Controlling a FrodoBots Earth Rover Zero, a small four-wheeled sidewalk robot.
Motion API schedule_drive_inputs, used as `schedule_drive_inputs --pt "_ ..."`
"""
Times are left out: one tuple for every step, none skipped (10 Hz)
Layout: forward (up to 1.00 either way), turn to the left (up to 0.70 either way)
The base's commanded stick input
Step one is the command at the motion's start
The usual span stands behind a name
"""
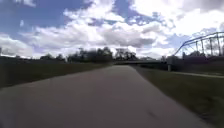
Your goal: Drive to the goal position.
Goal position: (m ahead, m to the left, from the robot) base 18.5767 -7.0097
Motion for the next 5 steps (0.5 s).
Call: schedule_drive_inputs --pt "1.0 0.0" --pt "1.0 0.0" --pt "1.0 0.0" --pt "1.0 0.0" --pt "1.0 0.0"
